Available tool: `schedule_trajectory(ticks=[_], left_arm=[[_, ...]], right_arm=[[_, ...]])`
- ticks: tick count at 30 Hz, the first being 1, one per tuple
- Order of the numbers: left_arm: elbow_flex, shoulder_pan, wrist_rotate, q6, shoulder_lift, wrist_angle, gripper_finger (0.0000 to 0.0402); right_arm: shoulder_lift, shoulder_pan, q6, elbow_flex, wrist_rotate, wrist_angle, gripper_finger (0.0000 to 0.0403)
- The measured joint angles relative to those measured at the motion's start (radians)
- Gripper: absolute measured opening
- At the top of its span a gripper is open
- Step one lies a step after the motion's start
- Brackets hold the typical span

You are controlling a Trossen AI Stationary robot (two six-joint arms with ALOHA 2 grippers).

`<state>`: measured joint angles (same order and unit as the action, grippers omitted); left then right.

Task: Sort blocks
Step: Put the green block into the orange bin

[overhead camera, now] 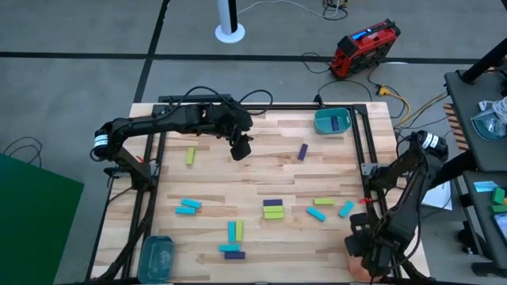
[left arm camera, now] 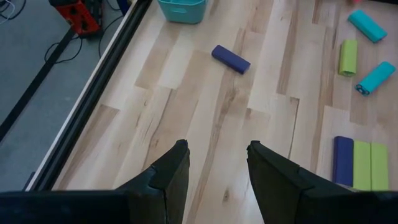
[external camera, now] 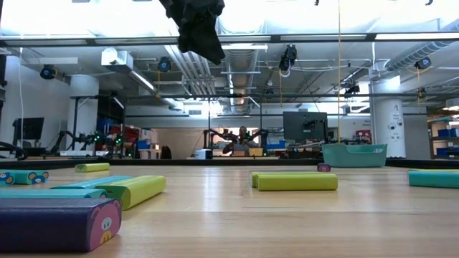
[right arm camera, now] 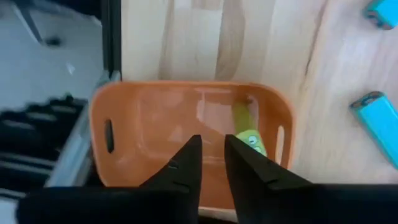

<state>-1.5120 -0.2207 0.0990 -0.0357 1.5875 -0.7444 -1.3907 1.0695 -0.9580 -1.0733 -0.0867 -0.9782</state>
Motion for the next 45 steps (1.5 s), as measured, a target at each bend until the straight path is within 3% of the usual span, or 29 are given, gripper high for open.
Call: schedule_trajectory(ticks=[5,9,17,29,45], left_arm=[[0.0,0.001,0.0,0.0,0.0,0.0,0.0142],[0.0,0.001,0.0,0.0,0.0,0.002,0.0142],[0.0,0.001,0.023,-0.004,0.0,0.003,0.0142],[0.0,0.001,0.026,-0.011,0.0,0.004,0.0142],[0.0,0.001,0.026,-0.005,0.001,0.004,0.0142]], right_arm=[[0.065,-0.001,-0.124,-0.008,0.077,-0.016,0.002],[0.09,-0.006,-0.226,-0.012,0.166,-0.126,0.0009],[0.026,-0.034,-0.123,0.002,0.133,-0.159,0.0008],[-0.051,-0.027,-0.142,0.01,0.086,-0.134,0.0008],[-0.054,-0.016,-0.196,0.005,0.048,-0.101,0.0008]])
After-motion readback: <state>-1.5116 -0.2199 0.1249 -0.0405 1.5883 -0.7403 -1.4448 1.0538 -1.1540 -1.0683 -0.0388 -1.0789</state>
